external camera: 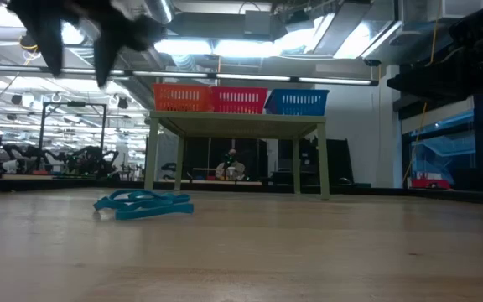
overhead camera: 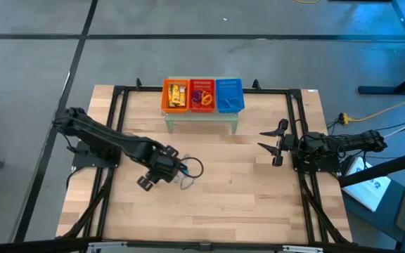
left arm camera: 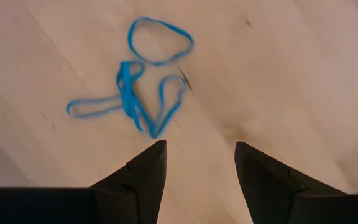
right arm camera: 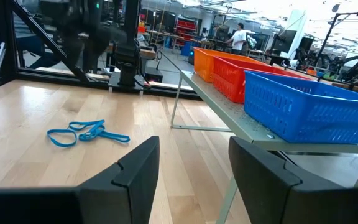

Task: Pick & Place Office Desk Supplies
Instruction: Put the blue rubber band into the blue bin on the shelf

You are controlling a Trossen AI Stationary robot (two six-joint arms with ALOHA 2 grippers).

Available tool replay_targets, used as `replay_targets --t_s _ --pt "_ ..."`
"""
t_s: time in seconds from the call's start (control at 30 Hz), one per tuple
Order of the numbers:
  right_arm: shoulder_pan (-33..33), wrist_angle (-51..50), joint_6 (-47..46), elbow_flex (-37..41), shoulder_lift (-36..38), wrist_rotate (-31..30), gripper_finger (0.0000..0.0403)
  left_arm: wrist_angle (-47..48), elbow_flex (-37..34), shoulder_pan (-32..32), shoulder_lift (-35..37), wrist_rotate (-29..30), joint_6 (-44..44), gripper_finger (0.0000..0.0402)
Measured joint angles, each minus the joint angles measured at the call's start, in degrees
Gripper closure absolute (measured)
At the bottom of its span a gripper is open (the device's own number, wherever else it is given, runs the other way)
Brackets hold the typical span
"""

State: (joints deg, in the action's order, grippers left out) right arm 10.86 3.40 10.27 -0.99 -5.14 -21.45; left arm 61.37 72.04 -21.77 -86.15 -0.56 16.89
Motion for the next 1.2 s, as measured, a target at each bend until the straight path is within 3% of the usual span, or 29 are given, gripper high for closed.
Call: replay_targets --t_s 0.2,0.37,0.57,0.9,1.2 --pt "0.0 0.0 0.0 0.0 0.0 0.0 0.0208 -11.4 -3.7 0.5 -6.2 -0.3 2.5 0.0217" --pt "0.0 0.0 0.0 0.0 0.0 -0.1 0.0207 -12.8 -3.9 0.5 -12.2 -0.4 6.7 0.0217" --pt "0.0 0.0 -0.2 0.0 0.0 -0.1 0.0208 -17.7 -3.9 1.6 -15.9 0.0 5.4 0.0217" --pt "0.0 0.0 -0.2 0.0 0.0 -0.1 0.0208 -17.7 -4.3 4.5 -17.0 -1.1 7.4 0.0217" --pt "0.0 0.0 -0.2 0.0 0.0 -0.1 0.0208 -21.7 -11.2 4.7 -16.7 -2.4 6.2 0.0217"
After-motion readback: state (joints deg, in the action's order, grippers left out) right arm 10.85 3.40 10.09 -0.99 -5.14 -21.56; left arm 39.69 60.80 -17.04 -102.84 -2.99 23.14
